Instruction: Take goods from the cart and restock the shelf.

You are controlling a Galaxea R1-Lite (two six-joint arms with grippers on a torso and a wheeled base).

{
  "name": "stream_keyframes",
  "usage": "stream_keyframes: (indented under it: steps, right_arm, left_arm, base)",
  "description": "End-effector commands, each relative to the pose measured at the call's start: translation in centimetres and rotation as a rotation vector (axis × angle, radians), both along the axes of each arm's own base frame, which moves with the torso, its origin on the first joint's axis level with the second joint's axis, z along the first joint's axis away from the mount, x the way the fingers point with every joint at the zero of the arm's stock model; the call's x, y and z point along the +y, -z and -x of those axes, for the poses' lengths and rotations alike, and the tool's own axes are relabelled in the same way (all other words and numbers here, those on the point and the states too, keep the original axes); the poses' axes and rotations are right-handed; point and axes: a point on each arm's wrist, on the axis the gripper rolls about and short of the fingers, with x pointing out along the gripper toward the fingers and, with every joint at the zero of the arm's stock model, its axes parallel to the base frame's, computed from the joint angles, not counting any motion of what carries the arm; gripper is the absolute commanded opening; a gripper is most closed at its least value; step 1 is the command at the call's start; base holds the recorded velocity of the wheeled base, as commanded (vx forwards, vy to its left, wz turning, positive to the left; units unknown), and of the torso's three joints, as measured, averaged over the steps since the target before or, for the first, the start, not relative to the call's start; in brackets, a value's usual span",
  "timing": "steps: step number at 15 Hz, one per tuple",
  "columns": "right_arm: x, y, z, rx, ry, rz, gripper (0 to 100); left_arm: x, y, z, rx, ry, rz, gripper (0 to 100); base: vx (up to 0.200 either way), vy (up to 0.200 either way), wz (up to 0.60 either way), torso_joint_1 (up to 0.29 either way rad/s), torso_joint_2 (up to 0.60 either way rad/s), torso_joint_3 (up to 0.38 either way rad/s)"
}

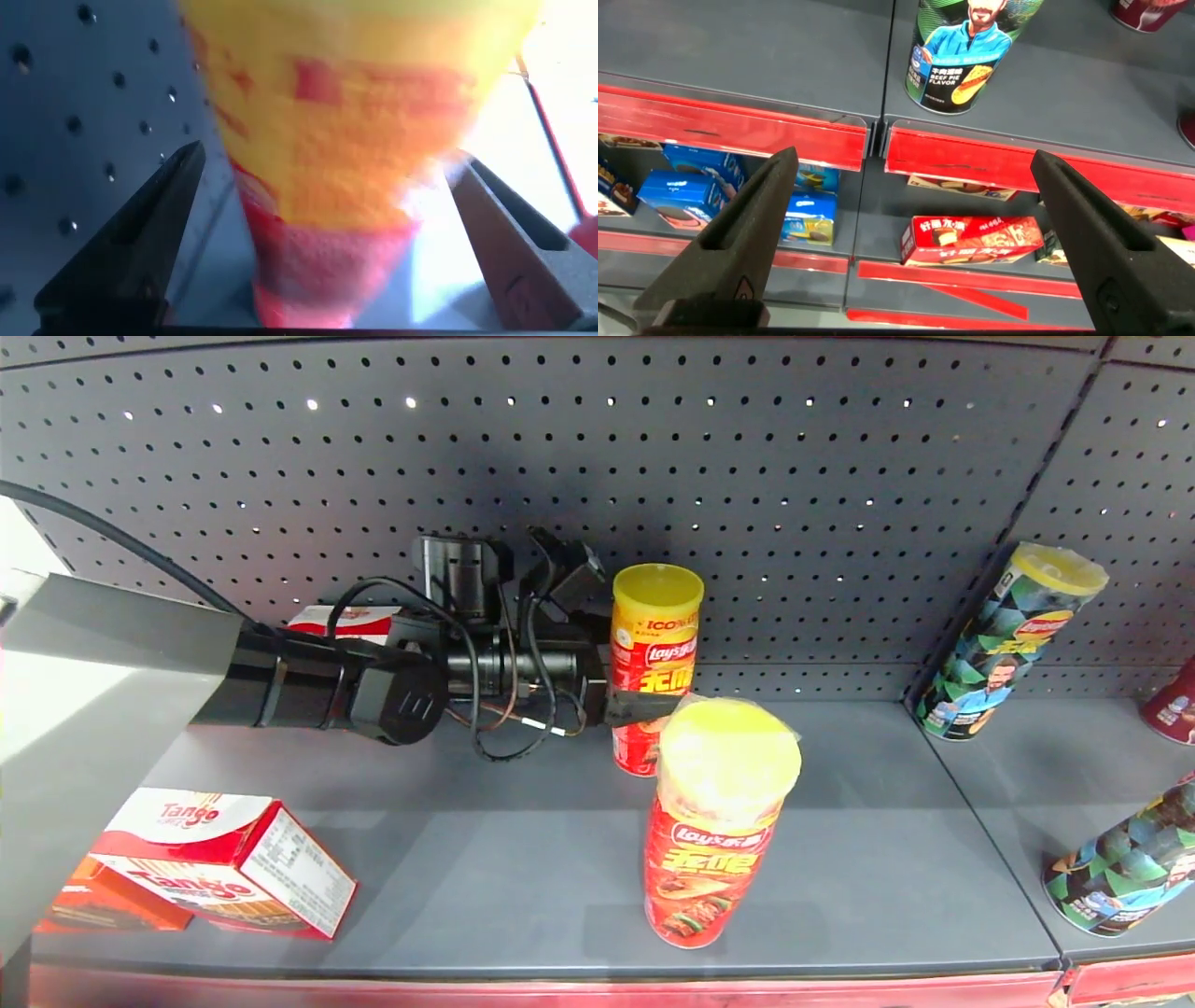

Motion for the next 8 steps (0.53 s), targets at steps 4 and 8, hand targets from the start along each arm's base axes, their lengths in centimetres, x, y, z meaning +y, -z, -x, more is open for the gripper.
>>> stream_keyframes:
  steps: [4,8]
  right_arm:
    - [0.0,0.0,0.0,0.002,-0.002,0.0,100]
    - [0.0,0.0,0.0,0.002,0.0,0.0,100]
  left_arm:
    - [2.1,-1.4,3.9,-0.011,-0.039,-0.029,100]
    - [2.3,-0.4,4.4,-0.037,-0.133,-0.09,100]
  base:
    - [0.0,0.0,0.0,0.0,0.0,0.0]
    - [0.0,0.0,0.0,0.0,0.0,0.0]
